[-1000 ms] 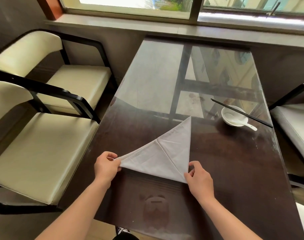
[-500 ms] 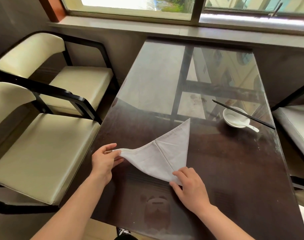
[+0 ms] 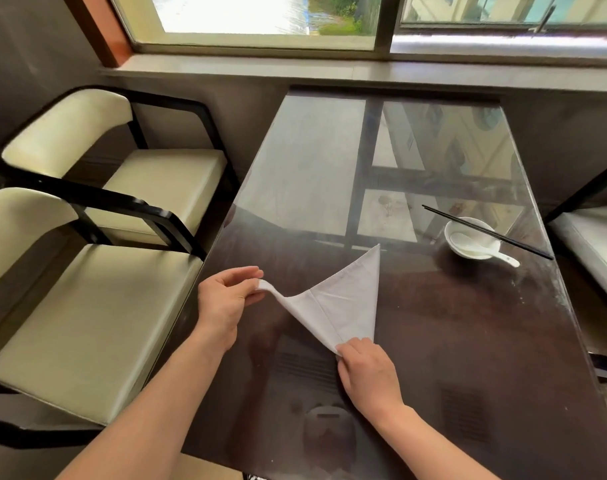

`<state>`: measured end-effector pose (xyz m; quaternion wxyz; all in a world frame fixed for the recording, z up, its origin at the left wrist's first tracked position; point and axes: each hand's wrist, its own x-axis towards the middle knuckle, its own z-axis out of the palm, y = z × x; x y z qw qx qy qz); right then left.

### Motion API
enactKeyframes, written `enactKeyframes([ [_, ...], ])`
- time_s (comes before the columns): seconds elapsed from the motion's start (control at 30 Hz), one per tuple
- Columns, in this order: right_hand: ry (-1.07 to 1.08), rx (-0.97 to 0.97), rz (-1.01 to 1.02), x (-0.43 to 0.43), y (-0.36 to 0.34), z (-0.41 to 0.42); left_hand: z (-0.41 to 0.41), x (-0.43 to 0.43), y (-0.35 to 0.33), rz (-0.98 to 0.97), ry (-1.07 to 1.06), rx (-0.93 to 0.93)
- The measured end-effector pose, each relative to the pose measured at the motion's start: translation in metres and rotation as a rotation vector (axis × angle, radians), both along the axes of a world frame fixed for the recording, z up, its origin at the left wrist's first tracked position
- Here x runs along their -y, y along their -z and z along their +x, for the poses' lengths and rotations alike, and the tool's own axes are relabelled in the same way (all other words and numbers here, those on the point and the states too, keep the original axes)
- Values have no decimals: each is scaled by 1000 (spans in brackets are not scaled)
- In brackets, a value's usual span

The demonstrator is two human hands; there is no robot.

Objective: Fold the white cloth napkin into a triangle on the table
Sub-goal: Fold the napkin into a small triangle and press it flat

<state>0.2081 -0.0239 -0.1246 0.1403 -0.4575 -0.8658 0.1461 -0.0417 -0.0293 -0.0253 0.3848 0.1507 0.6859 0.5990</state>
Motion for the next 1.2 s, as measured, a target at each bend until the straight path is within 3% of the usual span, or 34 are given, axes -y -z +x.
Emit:
enactKeyframes([
  [0.13,71,-50,-108,-1,-6,2,-2,-10,-4,14,120,-67],
  [0.33,149,-114,-233,-6,-18,3,0,-38,-11,-38,247,-346],
  [0.57,208,-108,-341,-8,-24,8,17,-90,-23,-23,359,-472],
  [0.87,387,-154,-525,-15,-22,17,56,-161,-12,-40,564,-449],
  [1.2,420,-97,-627,-20,-22,18,98,-204,29,-145,596,-303],
])
